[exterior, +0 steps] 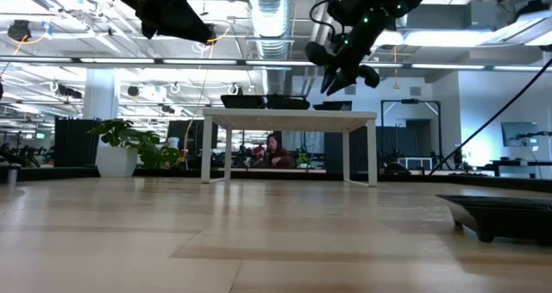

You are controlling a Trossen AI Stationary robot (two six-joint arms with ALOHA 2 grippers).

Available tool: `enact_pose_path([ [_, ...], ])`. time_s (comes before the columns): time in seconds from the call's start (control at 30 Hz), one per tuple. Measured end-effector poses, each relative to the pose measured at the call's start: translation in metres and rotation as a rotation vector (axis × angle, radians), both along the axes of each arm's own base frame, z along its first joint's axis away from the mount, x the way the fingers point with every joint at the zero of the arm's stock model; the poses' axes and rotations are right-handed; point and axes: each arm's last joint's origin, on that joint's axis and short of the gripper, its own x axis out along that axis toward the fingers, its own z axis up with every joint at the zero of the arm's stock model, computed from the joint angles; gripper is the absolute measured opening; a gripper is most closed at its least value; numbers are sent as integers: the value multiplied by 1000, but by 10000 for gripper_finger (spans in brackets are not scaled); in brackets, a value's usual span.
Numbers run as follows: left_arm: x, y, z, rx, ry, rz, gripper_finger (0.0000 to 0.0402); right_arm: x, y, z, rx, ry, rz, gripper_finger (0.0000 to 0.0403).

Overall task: Pick & Place Mini shaped plates
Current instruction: Stack the black square plate on top of the black square plates on the shelf

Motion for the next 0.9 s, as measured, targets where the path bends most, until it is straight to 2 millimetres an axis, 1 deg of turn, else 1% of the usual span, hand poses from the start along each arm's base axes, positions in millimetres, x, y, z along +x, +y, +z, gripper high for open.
enact_pose_path([
  [0.23,0,0,0,-12,-6,5,99,-3,32,14,-84,182,213,67],
  [0.33,0,0,0,-12,-6,5,99,-9,44,25,-126,215,317,67],
  [0.43,0,0,0,-12,-7,6,99,-11,53,29,-107,207,421,67],
  [0.5,0,0,0,-13,-8,6,99,-10,56,29,-93,205,464,67],
  [0.63,1,0,2,-19,-34,7,99,-11,59,20,-78,307,537,74],
  [0.7,1,0,3,-20,-45,7,99,-14,59,17,-52,342,552,85],
  [0.9,2,0,4,-21,-56,7,99,-20,59,17,-26,370,547,132],
])
